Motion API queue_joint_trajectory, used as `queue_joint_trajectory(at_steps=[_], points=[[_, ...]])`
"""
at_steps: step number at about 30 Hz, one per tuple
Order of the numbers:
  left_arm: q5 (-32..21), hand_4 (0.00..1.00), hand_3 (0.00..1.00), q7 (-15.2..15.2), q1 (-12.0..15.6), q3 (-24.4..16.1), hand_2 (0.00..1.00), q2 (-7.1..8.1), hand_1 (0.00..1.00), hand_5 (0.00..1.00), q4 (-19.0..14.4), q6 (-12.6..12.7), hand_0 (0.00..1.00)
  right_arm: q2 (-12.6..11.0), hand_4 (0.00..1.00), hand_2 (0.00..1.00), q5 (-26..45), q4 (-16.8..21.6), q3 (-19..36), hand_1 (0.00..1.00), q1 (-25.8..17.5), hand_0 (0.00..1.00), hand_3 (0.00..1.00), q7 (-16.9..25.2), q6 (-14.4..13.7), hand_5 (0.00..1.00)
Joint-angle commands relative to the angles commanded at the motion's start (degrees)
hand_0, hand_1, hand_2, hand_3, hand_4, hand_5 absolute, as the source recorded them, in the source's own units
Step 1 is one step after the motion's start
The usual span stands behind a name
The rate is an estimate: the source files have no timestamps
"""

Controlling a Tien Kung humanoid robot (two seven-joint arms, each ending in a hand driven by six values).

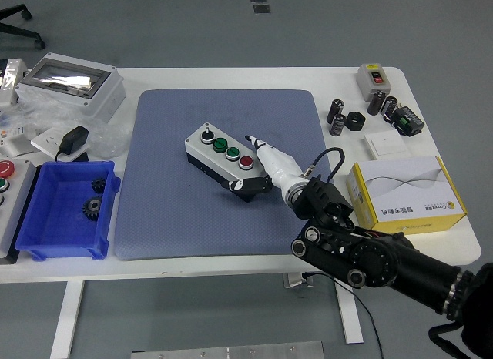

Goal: Pick up the button,place it on the desk,press the button,press the button

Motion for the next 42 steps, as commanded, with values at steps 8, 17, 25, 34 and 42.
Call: queue_joint_trajectory(at_steps=[8, 17, 25, 34, 42], points=[[0.59, 0.384, 0.566, -0.78, -0.27, -0.39, 0.501, 0.15, 0.554, 0.059, 0.28, -0.3, 0.659, 0.24, 0.93, 0.671, -0.62, -0.79, -0.87, 0.497, 0.25, 0.263, 0.998, -0.7, -0.87, 0.322], [1.07, 0.388, 0.564, -2.17, -0.25, -0.58, 0.5, 0.21, 0.554, 0.049, 0.96, -0.58, 0.659, 0.36, 0.643, 0.397, -3.43, -1.43, -1.19, 0.323, 0.33, 0.119, 0.878, -1.15, -2.03, 0.147], [1.9, 0.39, 0.565, -4.6, -0.33, -1.11, 0.5, 0.26, 0.554, 0.042, 2.03, -1.09, 0.659, 0.38, 0.369, 0.387, -11.79, -0.98, -1.45, 0.296, 0.28, 0.095, 0.659, -4.43, -0.73, 0.132], [2.78, 0.394, 0.564, -6.03, -0.2, -1.57, 0.502, 0.28, 0.555, 0.038, 2.72, -1.46, 0.66, 0.25, 0.002, 0.351, -17.53, -0.45, -0.07, 0.253, 0.24, 0.08, 0.358, -4.06, -1.94, 0.002], [2.3, 0.395, 0.564, -5.67, -0.06, -1.38, 0.502, 0.11, 0.556, 0.038, 2.54, -1.32, 0.66, -1.71, 0.002, 0.328, -12.12, 0.71, 3.6, 0.256, -0.46, 0.071, 0.259, 4.94, -3.03, 0.002]])
